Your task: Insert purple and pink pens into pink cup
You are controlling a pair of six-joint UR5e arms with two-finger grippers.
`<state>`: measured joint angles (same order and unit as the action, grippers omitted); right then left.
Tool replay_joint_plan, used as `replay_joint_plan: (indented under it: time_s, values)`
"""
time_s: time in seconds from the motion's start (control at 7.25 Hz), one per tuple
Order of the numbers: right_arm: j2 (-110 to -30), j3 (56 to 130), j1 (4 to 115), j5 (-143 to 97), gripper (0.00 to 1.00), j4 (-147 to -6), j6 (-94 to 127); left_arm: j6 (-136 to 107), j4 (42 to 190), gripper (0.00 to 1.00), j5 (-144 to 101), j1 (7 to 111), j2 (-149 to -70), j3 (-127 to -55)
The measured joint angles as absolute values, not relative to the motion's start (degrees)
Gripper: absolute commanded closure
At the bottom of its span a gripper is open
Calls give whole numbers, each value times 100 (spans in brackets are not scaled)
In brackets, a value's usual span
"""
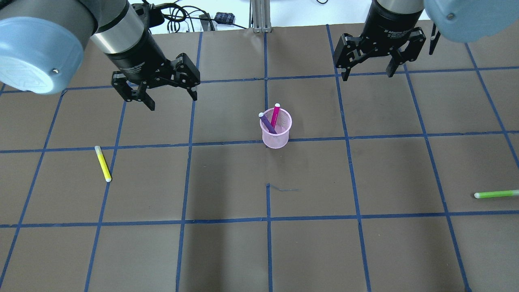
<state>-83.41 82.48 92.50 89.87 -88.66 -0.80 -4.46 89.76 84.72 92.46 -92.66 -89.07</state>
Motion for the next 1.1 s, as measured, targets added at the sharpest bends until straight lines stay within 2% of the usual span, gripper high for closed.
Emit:
replay_joint_plan:
  time_s: [0.28,1.1]
  values:
    - [-8488,8325,9249,9080,0,-8862,-99,280,8856,0,8956,9188,-9068,-8941]
    - [-8513,8327,9219,9036,0,-8947,-84,387,8716,0,9041,9173,-9026,-8955]
